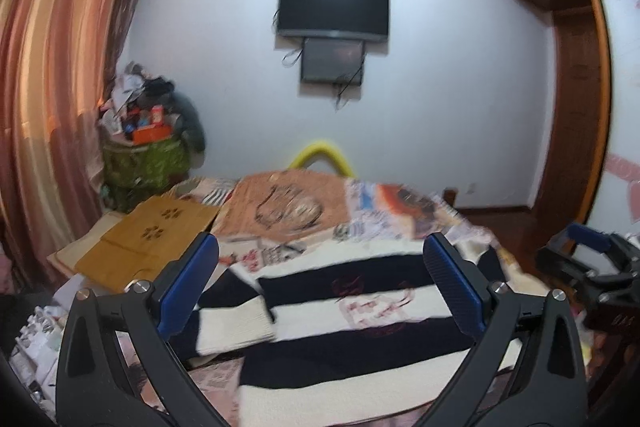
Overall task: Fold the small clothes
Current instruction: 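Grasp the sweater sleeve cuff with the left gripper and lift it, then fold the held sleeve across the sweater body and open the left gripper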
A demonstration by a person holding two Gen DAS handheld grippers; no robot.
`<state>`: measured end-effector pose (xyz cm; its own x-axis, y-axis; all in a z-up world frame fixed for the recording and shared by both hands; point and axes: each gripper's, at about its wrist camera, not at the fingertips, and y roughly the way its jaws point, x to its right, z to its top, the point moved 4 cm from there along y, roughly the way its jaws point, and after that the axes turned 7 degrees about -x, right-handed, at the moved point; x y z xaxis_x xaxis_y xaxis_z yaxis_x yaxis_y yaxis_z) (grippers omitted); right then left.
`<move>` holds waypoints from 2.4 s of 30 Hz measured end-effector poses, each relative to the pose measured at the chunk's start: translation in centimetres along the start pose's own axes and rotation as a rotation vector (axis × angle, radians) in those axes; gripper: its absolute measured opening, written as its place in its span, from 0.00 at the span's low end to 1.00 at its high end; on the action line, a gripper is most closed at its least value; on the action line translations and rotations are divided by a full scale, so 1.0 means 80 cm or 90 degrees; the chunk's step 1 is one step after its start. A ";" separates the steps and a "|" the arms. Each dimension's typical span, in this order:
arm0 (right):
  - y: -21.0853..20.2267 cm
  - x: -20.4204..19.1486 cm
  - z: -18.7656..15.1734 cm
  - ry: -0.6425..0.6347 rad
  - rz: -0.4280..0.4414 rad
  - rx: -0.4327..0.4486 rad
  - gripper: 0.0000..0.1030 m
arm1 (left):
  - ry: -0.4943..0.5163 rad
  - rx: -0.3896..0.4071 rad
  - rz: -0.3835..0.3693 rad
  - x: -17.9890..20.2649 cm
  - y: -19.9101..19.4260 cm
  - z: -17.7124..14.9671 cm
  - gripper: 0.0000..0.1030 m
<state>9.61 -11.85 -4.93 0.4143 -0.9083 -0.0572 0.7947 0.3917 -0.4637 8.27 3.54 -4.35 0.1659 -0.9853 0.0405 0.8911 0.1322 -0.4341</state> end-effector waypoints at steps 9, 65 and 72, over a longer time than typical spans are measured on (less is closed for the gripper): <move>0.079 0.021 -0.035 0.015 0.009 -0.123 1.00 | -0.058 -0.179 0.100 -0.087 0.119 -0.062 1.00; 0.114 0.170 -0.044 0.116 -0.027 -0.146 0.98 | 0.127 -0.153 -0.164 0.175 0.280 0.139 0.12; 0.107 0.187 -0.043 0.119 -0.048 -0.140 0.98 | 0.159 -0.277 -0.233 0.247 0.332 0.065 0.13</move>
<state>21.07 -22.61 -12.78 0.2523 -0.9531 -0.1673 0.6965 0.2989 -0.6524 37.45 -11.87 -10.41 -0.2688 -0.9609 0.0664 0.6093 -0.2231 -0.7609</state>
